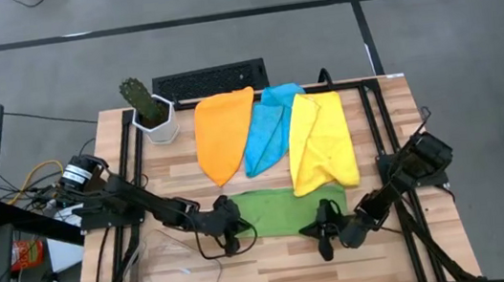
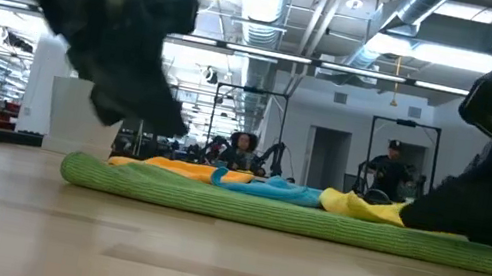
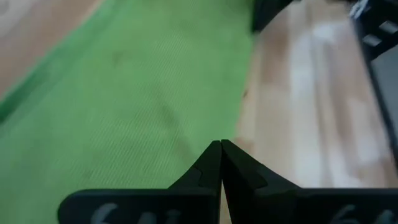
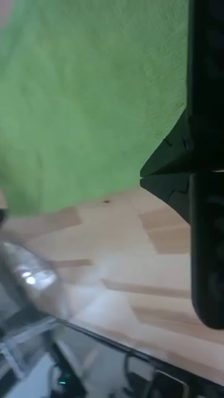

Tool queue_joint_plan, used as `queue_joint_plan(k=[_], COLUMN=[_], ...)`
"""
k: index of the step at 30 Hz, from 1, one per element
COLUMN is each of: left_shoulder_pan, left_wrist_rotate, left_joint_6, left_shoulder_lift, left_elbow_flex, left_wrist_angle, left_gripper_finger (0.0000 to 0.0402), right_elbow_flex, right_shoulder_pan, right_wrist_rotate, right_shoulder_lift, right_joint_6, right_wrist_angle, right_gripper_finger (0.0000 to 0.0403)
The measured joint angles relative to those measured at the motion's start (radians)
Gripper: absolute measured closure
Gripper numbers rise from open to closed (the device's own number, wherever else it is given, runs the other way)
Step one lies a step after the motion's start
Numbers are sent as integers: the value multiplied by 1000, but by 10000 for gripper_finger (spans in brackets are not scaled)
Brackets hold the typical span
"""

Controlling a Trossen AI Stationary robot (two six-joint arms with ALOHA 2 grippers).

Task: Fold microfiber towels
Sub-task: Fold the green microfiber towel

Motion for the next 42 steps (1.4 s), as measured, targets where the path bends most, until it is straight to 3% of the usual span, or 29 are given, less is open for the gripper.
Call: queue_joint_plan(k=[6,15,21,26,33,38,42], left_shoulder_pan=[0,-1,-1,-1,-1,-1,1], left_wrist_rotate=[-14,6,10,10,23,22,43], left_joint_6=[99,150,151,163,152,153,160], left_shoulder_lift=[-8,137,179,195,240,243,243], left_elbow_flex=[82,125,124,122,123,123,123], left_wrist_angle=[5,39,31,27,49,28,20], left_gripper_finger=[401,401,401,401,401,401,401], right_elbow_flex=[55,114,112,114,112,117,118], right_shoulder_pan=[-14,-29,5,96,254,306,321], right_wrist_rotate=[-65,-85,31,132,204,236,253], right_shoulder_lift=[0,-36,-187,-250,-197,-101,-83], right_joint_6=[-40,-26,-23,125,481,645,676], right_wrist_angle=[-166,-269,-398,-586,-799,-795,-791], right_gripper_finger=[383,385,383,393,381,392,383])
